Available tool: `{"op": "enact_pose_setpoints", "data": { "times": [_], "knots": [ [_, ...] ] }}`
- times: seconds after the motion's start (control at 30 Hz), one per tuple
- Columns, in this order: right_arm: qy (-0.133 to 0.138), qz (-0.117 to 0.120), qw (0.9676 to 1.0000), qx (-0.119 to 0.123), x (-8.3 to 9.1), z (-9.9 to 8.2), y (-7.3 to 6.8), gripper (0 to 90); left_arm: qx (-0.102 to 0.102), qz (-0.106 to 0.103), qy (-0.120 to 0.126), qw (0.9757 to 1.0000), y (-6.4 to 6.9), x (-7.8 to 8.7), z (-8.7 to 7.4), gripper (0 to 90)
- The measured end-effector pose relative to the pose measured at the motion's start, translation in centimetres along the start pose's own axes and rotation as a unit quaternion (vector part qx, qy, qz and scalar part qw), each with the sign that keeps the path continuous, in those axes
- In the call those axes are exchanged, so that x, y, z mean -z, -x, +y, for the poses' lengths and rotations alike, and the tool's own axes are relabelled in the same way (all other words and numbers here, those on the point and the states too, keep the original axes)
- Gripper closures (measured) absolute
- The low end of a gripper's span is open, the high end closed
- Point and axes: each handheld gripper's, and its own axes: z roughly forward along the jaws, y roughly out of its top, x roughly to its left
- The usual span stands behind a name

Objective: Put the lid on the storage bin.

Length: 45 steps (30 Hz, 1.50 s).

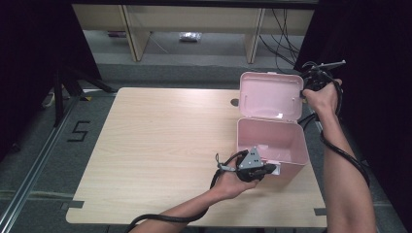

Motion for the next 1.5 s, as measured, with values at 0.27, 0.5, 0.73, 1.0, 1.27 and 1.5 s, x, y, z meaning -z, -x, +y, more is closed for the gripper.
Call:
{"op": "enact_pose_setpoints", "data": {
  "times": [0.27, 0.5, 0.73, 1.0, 1.27, 1.5],
  "knots": [
    [0.016, 0.0, 0.9998, 0.015, 0.4, -0.3, 0.2, 89.7, 0.002, 0.0, 0.0, 1.0, 0.0, 0.0, 0.0, 90.0],
    [0.022, -0.001, 0.9996, 0.015, 0.8, -0.5, 0.1, 89.8, 0.0, 0.001, -0.002, 1.0, 0.0, 0.0, 0.0, 90.0],
    [0.029, 0.0, 0.9994, 0.019, 1.3, -0.8, 0.0, 89.9, 0.0, 0.001, -0.001, 1.0, -0.1, 0.0, 0.0, 90.0],
    [0.04, 0.0, 0.9989, 0.023, 1.9, -1.2, 0.0, 89.9, 0.001, 0.002, -0.002, 1.0, 0.0, 0.0, 0.0, 90.0],
    [0.045, -0.001, 0.9986, 0.028, 2.5, -1.5, 0.0, 89.9, 0.001, 0.002, -0.001, 1.0, -0.1, 0.0, 0.0, 90.0],
    [0.051, -0.005, 0.9982, 0.032, 2.9, -1.7, -0.2, 89.9, 0.001, 0.003, -0.001, 1.0, -0.1, 0.0, 0.0, 90.0]
  ]
}}
